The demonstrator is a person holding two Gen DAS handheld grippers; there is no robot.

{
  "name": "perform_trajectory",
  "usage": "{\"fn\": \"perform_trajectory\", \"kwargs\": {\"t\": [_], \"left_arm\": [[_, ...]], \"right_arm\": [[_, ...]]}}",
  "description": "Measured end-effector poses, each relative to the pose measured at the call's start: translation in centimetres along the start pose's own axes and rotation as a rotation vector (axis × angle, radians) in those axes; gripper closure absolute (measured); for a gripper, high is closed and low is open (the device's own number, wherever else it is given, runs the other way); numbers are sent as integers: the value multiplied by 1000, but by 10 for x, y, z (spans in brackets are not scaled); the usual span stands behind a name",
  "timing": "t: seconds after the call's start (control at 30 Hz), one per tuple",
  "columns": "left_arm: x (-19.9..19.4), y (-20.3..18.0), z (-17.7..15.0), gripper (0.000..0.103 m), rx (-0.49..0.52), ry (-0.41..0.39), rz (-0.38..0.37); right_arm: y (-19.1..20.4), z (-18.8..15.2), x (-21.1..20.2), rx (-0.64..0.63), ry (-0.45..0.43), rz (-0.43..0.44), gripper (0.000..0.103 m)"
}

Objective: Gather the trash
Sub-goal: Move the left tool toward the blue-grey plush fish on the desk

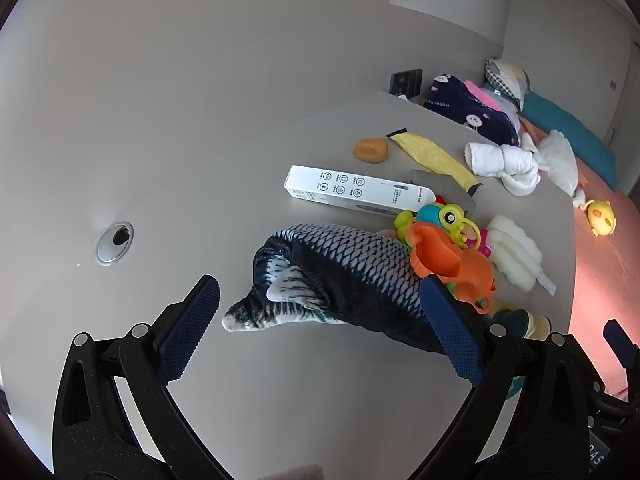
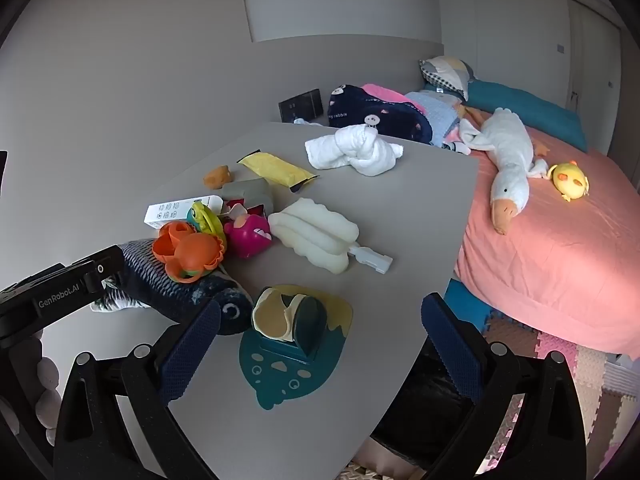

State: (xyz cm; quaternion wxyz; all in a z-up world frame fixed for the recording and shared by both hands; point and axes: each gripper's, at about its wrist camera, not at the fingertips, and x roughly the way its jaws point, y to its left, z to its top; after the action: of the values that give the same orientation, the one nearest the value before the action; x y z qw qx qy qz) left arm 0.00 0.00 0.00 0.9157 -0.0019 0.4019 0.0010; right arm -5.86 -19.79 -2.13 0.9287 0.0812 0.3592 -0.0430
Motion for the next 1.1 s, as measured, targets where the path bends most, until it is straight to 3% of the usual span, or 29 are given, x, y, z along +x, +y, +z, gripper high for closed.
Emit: {"fn": "perform_trajectory", "kwargs": {"t": [1.1], "left_arm": [[4,1,-3,6,6,19,9]], "right_arm": [[2,-1,2,-10,3,-10,3]]}}
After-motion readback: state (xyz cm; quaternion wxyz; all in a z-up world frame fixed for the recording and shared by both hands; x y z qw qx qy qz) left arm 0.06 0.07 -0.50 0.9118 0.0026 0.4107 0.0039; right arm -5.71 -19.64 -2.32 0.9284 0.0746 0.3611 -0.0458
